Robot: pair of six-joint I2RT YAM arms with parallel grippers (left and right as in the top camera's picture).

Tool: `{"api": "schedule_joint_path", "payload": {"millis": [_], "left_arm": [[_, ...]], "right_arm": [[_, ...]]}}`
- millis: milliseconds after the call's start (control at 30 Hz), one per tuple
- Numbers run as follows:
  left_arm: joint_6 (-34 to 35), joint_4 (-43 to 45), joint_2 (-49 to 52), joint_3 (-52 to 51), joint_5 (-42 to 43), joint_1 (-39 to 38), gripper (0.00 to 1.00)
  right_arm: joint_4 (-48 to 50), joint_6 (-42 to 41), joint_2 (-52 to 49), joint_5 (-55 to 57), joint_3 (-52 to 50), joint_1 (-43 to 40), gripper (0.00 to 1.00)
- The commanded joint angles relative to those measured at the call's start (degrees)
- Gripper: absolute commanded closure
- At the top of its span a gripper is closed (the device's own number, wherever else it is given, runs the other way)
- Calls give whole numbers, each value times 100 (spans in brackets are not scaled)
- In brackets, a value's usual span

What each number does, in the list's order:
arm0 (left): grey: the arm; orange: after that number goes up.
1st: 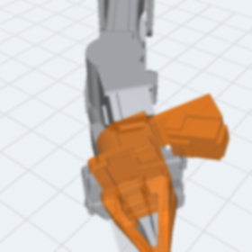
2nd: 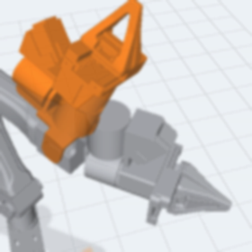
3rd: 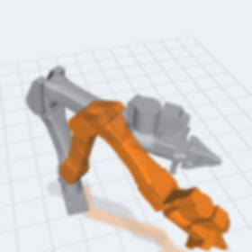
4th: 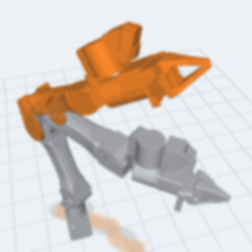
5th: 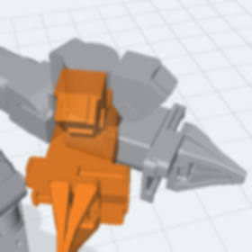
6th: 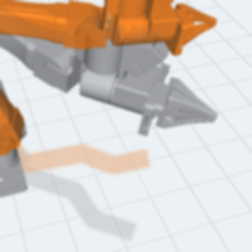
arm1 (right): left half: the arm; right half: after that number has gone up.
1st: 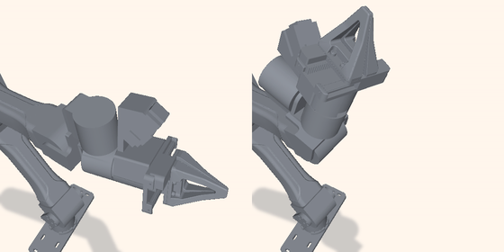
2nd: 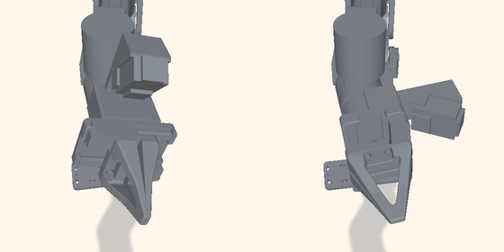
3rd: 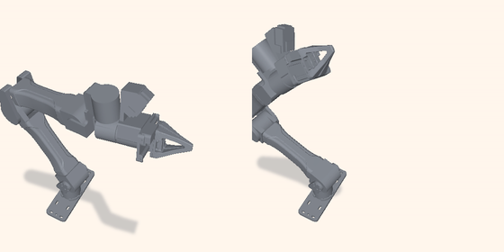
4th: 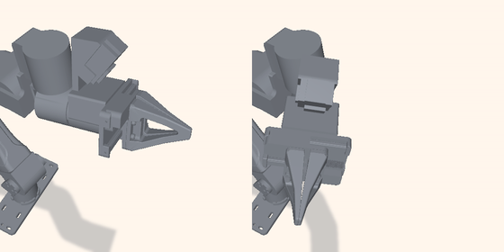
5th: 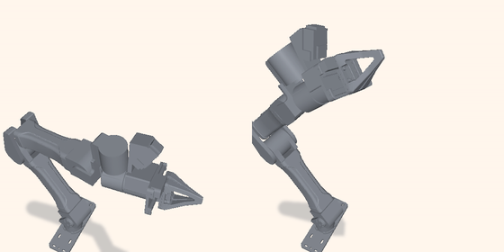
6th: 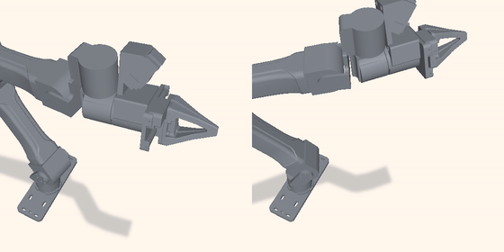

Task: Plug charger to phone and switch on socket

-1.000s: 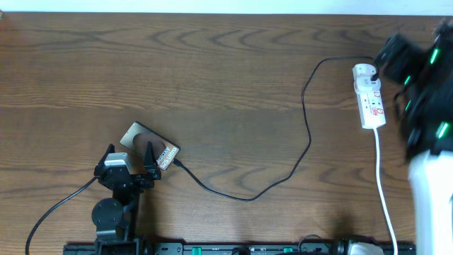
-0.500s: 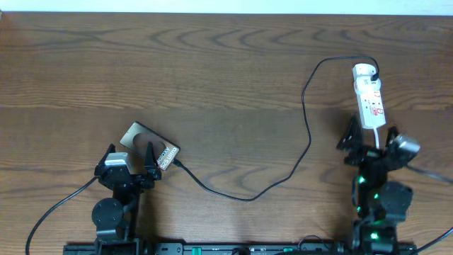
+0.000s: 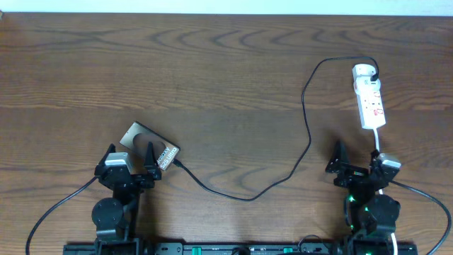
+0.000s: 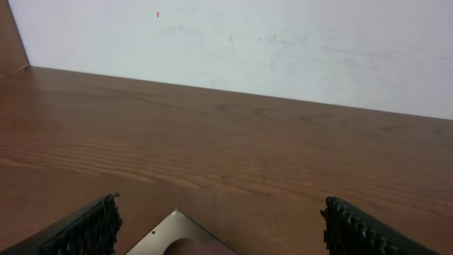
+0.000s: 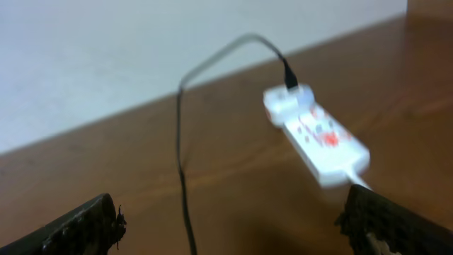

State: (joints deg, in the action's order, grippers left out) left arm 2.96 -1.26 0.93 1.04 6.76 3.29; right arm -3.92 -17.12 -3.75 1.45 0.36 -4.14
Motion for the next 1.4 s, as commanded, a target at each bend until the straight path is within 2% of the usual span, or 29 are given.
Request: {"api": "schedule_joint_path", "payload": {"millis": [0,1000,1033,1200,1367], "left_arm": [[9,-216,-28,-76,160,28,12],[9,-216,-28,-76,157,28,11],[7,-216,-28,-76,160,28,12],[7,-216,-28,-74,160,28,12],[7,-216,-28,-76,160,28,12]], "right_arm": [[11,114,343,-55,-2,48,1],[-33,111,328,-55,-4,46,1],[-39,258,326,-13,-4,46,1],[-35,2229,129,-11,-4,39,1],[-33,2470,-9,-13,-4,39,1]]}}
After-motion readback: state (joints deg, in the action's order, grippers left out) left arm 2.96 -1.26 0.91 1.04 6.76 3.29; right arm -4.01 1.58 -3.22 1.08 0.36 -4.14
